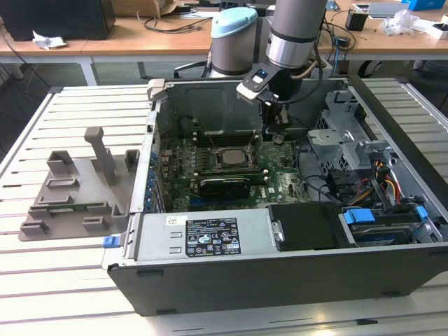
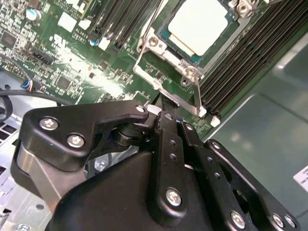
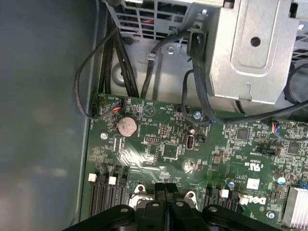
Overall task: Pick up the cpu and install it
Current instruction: 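Close the cpu cover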
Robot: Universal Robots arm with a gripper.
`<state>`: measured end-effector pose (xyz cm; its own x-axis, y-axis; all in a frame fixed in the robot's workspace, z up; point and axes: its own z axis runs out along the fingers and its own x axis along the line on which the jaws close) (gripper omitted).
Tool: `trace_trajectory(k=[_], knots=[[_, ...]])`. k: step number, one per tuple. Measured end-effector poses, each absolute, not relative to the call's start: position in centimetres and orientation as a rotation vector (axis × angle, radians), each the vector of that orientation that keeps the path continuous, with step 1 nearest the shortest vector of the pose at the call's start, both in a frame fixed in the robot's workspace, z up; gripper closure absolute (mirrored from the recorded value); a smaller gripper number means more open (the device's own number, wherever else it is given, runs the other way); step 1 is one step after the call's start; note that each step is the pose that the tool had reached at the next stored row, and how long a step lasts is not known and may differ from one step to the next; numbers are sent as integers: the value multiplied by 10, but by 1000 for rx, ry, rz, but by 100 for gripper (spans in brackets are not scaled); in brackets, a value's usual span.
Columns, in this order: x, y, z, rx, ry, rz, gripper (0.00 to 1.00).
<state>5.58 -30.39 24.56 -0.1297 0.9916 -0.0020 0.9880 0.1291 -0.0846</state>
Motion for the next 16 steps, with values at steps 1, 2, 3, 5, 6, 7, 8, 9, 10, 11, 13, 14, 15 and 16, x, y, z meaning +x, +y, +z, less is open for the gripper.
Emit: trace_trajectory(k=[1,2,3,5,6,7,8,9,10,11,13,14,15,16], knots=[[55,-304,246,-2036,-2319,100,89],[53,-304,246,-2035,-2319,100,89],[50,-304,246,-2036,-2319,100,89],[47,-304,246,-2036,-2319,100,89],[45,-304,246,-2036,-2319,100,89],[43,-304,246,-2035,-2319,100,89],[41,-304,246,-2036,-2319,100,89],[40,-304,246,-2036,-2319,100,89],[38,-304,246,-2036,-2319,100,89],[36,-304,246,-2036,-2319,100,89],[32,-304,246,-2036,-2319,100,89],[30,-304,246,-2036,-2319,100,89],[28,-304,246,-2036,-2319,100,89],[26,-304,246,-2036,-2319,100,89]])
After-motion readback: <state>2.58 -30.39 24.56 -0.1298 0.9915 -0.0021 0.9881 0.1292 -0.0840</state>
